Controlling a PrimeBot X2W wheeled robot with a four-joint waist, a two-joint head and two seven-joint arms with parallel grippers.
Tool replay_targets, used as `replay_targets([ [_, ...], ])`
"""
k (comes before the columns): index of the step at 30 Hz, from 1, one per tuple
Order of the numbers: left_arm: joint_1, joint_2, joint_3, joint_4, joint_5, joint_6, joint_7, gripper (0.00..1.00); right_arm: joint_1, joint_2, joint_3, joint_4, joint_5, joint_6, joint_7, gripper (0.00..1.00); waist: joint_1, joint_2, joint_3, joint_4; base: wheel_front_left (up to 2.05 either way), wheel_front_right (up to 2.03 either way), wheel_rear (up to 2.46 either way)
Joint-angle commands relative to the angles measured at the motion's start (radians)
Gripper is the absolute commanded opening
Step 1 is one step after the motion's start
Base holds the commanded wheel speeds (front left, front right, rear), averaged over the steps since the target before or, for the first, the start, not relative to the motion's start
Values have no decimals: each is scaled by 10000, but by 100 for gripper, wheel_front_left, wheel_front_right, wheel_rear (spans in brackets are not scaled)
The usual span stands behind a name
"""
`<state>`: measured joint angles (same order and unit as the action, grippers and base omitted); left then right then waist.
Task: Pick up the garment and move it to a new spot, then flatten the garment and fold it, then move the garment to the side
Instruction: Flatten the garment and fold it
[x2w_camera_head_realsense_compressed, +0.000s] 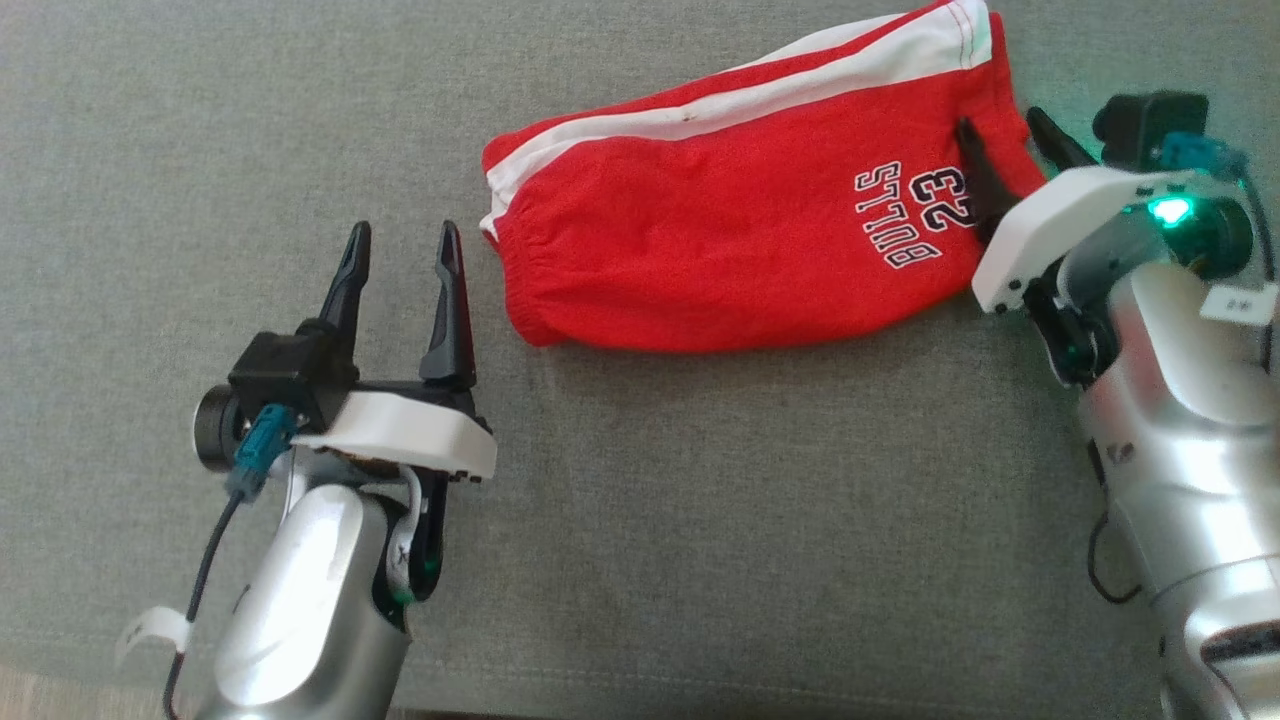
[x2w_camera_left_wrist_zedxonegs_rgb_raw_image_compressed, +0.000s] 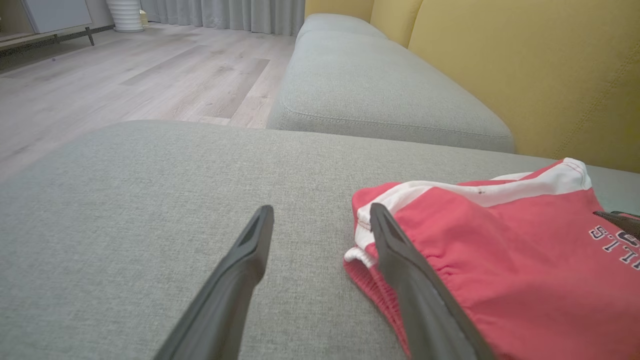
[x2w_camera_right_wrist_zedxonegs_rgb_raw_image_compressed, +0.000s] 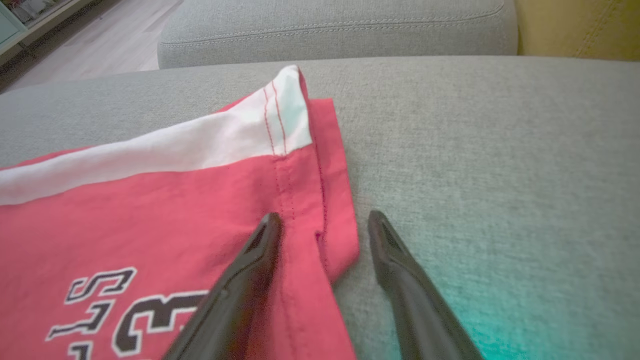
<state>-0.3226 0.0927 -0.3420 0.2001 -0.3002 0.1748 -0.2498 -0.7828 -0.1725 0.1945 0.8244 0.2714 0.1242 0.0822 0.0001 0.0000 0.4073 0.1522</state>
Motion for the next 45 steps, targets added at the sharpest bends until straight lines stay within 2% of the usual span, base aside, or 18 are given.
replay_targets([
  [1,-249,123,376,-317,127,-54,-118,100,-98,140,230,-47,91,65,167,0,-1,0,-11,-14,0,0,0],
  [5,-164,52,545,-350,235,-105,-118,100,-166,273,354,331,384,65,223,0,-1,0,-73,-131,0,0,0],
  [12,-19,7,764,-348,430,-240,-119,100,341,340,413,79,700,65,-751,0,-1,0,-353,-448,0,0,0],
  [17,185,-30,847,-226,434,-372,-119,100,1875,535,-107,-711,952,65,-1591,0,-1,0,-725,-568,0,0,0],
  [22,407,-51,836,-161,455,-452,-119,100,3653,743,-778,-1976,1032,65,-1943,0,-1,0,-1023,-680,0,0,0],
  [30,468,21,826,-145,482,-530,-120,100,5043,867,-1803,-3952,842,65,-1634,0,-1,0,-1131,-802,0,0,0],
  [40,481,3,710,-137,472,-595,-120,100,5090,721,-2153,-4365,619,65,-1005,0,-1,0,-1248,-643,0,0,0],
  [45,558,12,698,-101,456,-594,-120,100,4788,789,-1760,-4902,521,65,-695,0,-1,0,-1440,-608,0,0,0],
])
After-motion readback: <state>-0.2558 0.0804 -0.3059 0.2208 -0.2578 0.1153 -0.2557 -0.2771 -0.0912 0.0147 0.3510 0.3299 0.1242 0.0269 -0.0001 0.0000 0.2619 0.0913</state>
